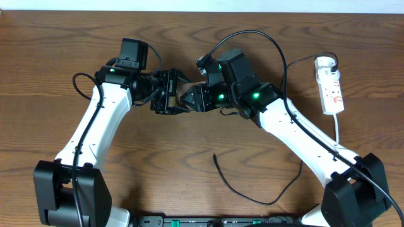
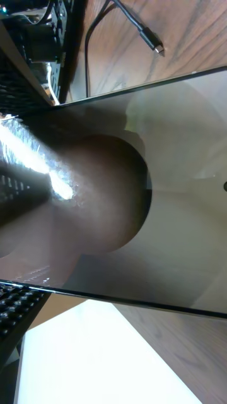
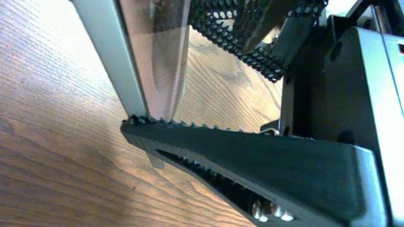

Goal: Plug charger to phone and switch on socket
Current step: 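Grasp the phone's edge with the right gripper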

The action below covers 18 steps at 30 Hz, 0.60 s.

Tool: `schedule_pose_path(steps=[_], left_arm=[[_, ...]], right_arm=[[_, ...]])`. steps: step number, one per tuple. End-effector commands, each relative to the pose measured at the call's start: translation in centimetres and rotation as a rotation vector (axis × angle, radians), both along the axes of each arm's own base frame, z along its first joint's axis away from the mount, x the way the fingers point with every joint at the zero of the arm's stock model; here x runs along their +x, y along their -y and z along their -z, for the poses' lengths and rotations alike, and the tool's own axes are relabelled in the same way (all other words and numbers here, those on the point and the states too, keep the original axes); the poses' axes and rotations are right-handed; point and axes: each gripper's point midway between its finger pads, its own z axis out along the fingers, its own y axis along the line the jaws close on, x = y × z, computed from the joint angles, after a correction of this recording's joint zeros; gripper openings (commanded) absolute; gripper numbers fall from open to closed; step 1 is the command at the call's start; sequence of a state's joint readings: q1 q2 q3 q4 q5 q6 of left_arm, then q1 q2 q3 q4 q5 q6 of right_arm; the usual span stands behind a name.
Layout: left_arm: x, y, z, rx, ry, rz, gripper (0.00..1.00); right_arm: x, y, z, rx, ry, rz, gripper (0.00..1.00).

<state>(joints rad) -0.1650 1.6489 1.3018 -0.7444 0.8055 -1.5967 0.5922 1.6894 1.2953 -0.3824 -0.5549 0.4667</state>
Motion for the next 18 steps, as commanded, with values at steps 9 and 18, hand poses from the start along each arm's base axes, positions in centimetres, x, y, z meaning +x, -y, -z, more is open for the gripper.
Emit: schedule_pose_path(steps=[9, 18], left_arm=[[0.25, 0.38, -1.48, -0.016, 0.045, 0.016, 0.07], [0.25, 0.38, -1.48, -0.015, 0.051, 0.021, 0.07]], right_arm=[[-0.27, -0.49, -0.71, 0.019, -0.002, -0.017, 0.24], [-0.25, -0.49, -0.72, 0.02, -0.003, -0.015, 0.18]])
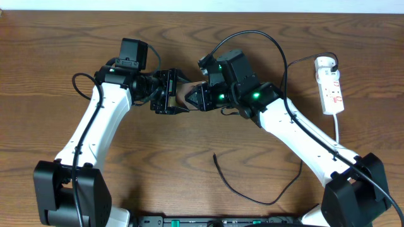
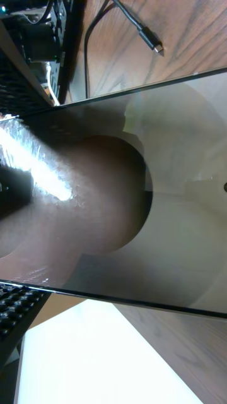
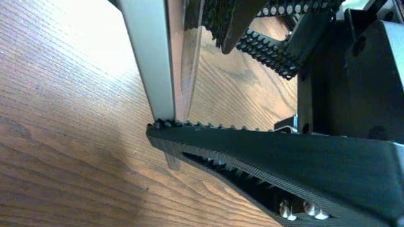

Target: Plug charger to phone and switch on socket

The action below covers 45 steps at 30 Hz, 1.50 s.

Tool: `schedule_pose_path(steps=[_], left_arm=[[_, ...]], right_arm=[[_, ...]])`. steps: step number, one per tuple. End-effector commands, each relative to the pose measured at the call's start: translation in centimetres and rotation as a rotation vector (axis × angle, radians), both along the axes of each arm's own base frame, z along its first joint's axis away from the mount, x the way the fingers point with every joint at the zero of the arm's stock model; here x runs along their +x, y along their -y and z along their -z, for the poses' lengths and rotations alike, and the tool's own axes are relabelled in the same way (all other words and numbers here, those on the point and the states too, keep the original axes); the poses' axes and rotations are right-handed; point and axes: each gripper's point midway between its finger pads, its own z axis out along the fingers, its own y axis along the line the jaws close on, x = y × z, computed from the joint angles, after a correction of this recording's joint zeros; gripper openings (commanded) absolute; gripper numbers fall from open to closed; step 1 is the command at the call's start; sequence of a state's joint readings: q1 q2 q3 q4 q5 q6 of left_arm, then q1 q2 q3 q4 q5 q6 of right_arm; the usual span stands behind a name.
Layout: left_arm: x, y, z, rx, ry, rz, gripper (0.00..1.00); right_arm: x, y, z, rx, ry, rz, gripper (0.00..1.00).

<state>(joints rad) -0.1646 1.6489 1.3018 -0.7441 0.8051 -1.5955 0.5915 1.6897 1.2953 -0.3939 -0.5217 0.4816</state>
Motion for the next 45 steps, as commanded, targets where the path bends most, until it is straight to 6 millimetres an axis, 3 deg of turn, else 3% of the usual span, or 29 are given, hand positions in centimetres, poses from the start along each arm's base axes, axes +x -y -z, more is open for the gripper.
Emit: schedule_pose_path(steps=[1, 14, 16, 18, 20, 27, 36, 45], left_arm=[[0.2, 0.4, -1.5, -0.015, 0.049, 0.021, 0.07], [0.2, 0.4, -1.5, -0.012, 0.06, 0.031, 0.08], [0.2, 0.4, -1.5, -0.012, 0.064, 0.034, 0.17], [0.3, 0.4, -1.5, -0.01, 0.07, 0.038, 0.43], [0.3, 0.2, -1.5, -0.009, 0.075, 0.039, 0.59], [1.1, -1.5, -1.5, -0.01, 0.077, -0.006, 0.81], [2.9, -3.4, -3.4, -0.104, 0.173, -0.018, 0.88], [4.0, -4.6, -5.0, -0.139, 0.355, 0.057, 0.89]], right_arm=[[-0.6, -0.9, -1.1, 0.043, 0.005, -0.048, 0.17], [-0.5, -0.9, -1.2, 0.046, 0.006, -0.045, 0.06], [-0.4, -0.9, -1.2, 0.046, 0.006, -0.044, 0.04], [-0.4, -0.8, -1.2, 0.045, 0.006, -0.042, 0.04], [-0.2, -0.6, -1.2, 0.045, 0.005, -0.037, 0.03], [0.0, -0.3, -1.1, 0.043, 0.003, -0.028, 0.01], [2.0, 1.7, -1.0, 0.031, 0.012, 0.04, 0.01], [6.3, 6.8, -1.0, 0.058, -0.055, 0.263, 0.01]])
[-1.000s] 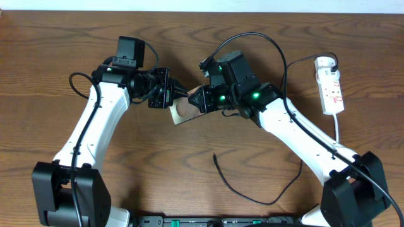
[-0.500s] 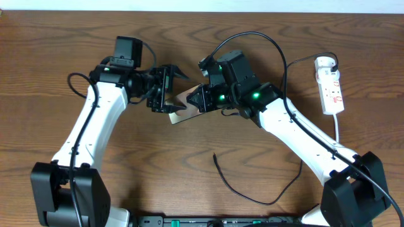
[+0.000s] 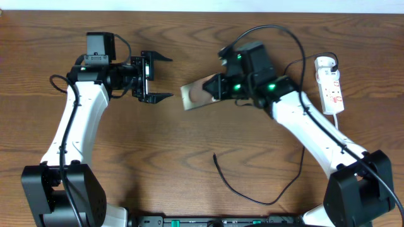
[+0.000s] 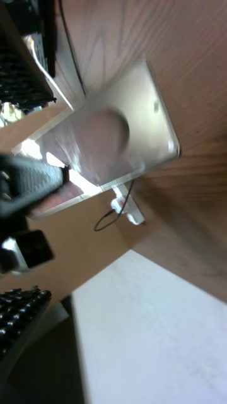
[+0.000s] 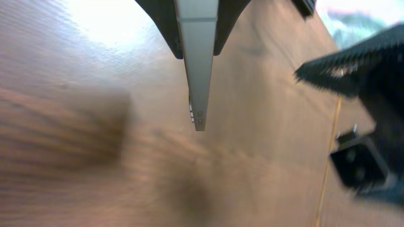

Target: Plug charger to phone and switch on socket

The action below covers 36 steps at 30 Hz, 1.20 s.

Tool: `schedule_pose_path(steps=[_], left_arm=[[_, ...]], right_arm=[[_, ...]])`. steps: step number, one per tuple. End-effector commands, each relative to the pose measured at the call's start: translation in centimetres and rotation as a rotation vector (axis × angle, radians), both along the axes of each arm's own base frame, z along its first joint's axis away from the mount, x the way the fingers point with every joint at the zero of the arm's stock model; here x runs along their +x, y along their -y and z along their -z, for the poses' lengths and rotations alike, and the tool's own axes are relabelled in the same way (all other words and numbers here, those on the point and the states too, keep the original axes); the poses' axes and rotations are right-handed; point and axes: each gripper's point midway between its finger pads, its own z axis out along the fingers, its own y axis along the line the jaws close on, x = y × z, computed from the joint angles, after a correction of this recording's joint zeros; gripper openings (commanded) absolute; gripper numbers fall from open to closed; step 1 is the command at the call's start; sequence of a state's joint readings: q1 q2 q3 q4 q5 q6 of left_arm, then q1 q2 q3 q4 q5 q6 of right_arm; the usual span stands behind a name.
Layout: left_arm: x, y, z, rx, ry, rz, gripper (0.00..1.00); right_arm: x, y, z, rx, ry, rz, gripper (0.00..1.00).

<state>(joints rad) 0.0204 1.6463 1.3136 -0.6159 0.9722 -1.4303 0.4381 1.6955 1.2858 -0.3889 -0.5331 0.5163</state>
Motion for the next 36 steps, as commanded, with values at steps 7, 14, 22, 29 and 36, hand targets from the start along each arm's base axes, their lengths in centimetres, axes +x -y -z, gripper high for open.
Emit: schedule_pose_path(steps=[7, 14, 22, 29, 36], left_arm=[[0.2, 0.1, -1.7, 0.039, 0.243, 0.137, 0.89], [0.7, 0.2, -2.1, 0.096, 0.404, 0.213, 0.89], [3.7, 0.8, -5.2, 0.134, 0.683, 0.231, 0.89], [5.2, 0.8, -6.8, 0.09, 0.672, 0.139, 0.89], [6.1, 2.0, -5.8, 0.176, 0.644, 0.086, 0.89]], right_arm=[[5.2, 6.3, -1.6, 0.251, -0.349, 0.568, 0.01], [6.5, 6.2, -3.5, 0.546, -0.649, 0.814, 0.02], [7.1, 2.5, -8.0, 0.705, -0.599, 0.68, 0.02], [6.7, 0.7, -9.3, 0.732, -0.559, 0.619, 0.02], [5.9, -1.1, -10.3, 0.747, -0.535, 0.562, 0.01]])
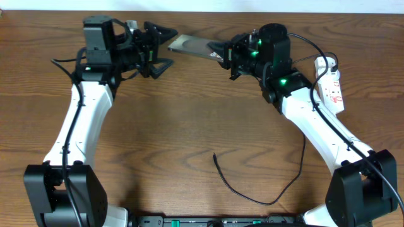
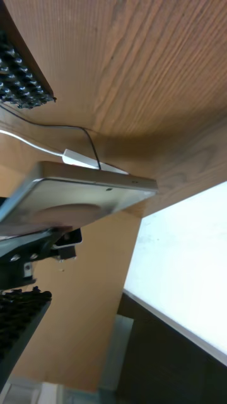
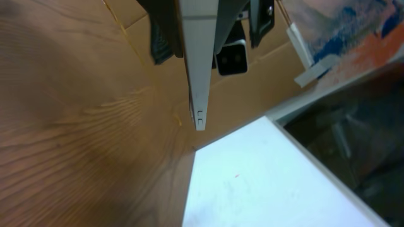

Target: Plug charger to phone and switch on socket

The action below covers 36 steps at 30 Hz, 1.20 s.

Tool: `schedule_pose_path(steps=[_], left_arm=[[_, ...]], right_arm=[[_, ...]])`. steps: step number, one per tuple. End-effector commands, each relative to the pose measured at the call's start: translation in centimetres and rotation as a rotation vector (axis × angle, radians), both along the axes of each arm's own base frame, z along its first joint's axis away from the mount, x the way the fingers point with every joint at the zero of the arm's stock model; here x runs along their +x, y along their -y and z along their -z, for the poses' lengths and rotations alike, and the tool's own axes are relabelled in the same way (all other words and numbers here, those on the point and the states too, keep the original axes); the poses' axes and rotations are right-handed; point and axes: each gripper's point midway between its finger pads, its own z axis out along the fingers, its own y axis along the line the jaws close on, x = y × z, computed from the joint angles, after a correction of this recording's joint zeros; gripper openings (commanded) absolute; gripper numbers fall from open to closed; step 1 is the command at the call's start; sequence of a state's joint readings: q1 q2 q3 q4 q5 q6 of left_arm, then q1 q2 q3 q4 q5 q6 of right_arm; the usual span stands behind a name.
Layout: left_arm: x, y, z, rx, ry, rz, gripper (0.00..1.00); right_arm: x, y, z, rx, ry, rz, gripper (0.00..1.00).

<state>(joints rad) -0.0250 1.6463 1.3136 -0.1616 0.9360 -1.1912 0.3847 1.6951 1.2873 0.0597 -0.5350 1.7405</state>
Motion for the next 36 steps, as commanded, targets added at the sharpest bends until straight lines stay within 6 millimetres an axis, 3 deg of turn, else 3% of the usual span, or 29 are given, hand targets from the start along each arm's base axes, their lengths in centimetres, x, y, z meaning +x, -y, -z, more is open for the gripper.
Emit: schedule_pose_path(steps=[1, 10, 13, 16, 19, 26, 29, 36], left_arm=[[0.7, 0.8, -0.5, 0.043, 0.016, -0.062, 0.89], [1.8, 2.3, -0.8, 0.104, 0.084, -0.121, 0.86], [2.1, 1.9, -0.7, 0.12, 0.087, -0.149, 0.72], [2.3, 1.7, -0.8, 0.125, 0.094, -0.162, 0.71], [2.5, 1.6, -0.9, 0.123, 0.097, -0.176, 0.56], [2.8, 1.4, -1.0, 0.116, 0.092, -0.198, 0.37], [2.9, 1.3, -1.0, 0.115, 0.087, -0.209, 0.23], [3.1, 1.0, -0.9, 0.073, 0.028, -0.26, 0.18]], right_arm=[[-0.5, -1.4, -2.1, 0.037, 0.041, -0.035, 0.01], [-1.4, -3.2, -2.7, 0.04, 0.081, -0.059, 0.01], [-1.6, -3.5, -2.7, 0.041, 0.081, -0.068, 0.01], [-1.8, -3.8, -2.7, 0.04, 0.082, -0.073, 0.01], [-1.9, -4.0, -2.7, 0.034, 0.09, -0.078, 0.01], [-2.5, -4.7, -2.7, 0.027, 0.101, -0.098, 0.01], [-2.5, -4.9, -2.7, 0.02, 0.106, -0.092, 0.01], [-2.7, -5.5, -2.6, 0.006, 0.115, -0.081, 0.01]])
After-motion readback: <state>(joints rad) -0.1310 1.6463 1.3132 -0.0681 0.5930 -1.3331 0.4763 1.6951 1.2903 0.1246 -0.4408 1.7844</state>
